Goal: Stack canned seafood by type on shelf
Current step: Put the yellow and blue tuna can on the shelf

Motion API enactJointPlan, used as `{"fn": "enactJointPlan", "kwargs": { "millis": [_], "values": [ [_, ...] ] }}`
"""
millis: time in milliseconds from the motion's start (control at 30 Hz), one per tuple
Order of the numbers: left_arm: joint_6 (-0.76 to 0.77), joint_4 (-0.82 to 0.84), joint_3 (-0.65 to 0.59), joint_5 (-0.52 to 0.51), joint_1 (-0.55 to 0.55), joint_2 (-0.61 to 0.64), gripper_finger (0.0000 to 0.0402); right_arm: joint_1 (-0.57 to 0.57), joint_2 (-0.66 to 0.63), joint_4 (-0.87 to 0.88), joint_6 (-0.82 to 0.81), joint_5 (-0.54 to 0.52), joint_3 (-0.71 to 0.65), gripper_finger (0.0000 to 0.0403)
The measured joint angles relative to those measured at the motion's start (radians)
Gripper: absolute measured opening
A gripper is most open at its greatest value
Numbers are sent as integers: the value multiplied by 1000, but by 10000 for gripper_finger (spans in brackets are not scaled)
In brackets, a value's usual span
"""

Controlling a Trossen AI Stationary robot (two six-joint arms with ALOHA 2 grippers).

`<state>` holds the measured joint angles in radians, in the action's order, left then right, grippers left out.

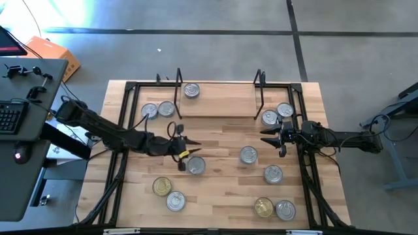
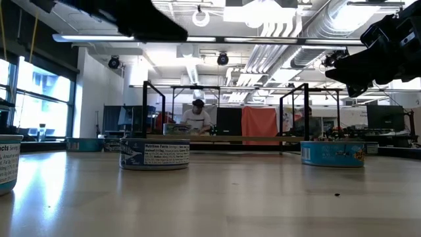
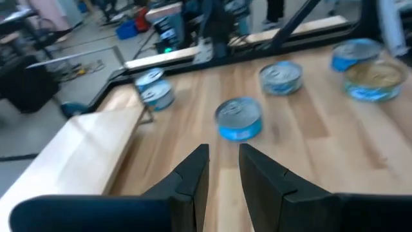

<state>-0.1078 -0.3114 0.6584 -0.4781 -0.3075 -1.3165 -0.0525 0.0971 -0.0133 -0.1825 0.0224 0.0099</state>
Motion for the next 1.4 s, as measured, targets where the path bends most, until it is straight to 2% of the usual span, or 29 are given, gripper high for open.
{"fn": "enactJointPlan", "kwargs": {
  "millis": [167,267,367,467,567,667,767,867,933,1100,1167,1300,1400],
  "values": [
    [8,-2,-68,-26,21,40,76,0,0,-13,2,-4,0,147],
    [23,-18,-101,-31,20,48,76,0,1,-108,-154,-61,0,147],
    [41,-41,-128,-32,20,48,76,1,15,-233,-237,-135,0,147],
    [88,-47,-141,-33,19,48,76,32,61,-402,-239,-38,0,147],
    [129,-46,-143,-33,14,48,76,109,148,-621,-176,30,0,147],
    [130,-46,-143,-33,1,48,76,198,256,-777,-69,49,0,147],
    [126,-58,-143,-34,-10,48,76,255,352,-815,-45,35,0,147],
    [125,-56,-143,-33,-17,48,76,280,418,-737,-111,32,29,147],
    [125,-60,-143,-34,-20,48,76,295,450,-606,-117,22,77,147],
    [106,-61,-143,-33,-14,48,76,363,567,-26,81,-111,276,147],
    [105,-65,-143,-34,-10,48,76,392,632,154,140,-152,351,147],
    [105,-87,-143,-34,2,48,76,428,777,324,164,-180,427,147],
    [104,-100,-143,-34,7,48,76,437,883,331,212,-181,434,147]
  ]
}}
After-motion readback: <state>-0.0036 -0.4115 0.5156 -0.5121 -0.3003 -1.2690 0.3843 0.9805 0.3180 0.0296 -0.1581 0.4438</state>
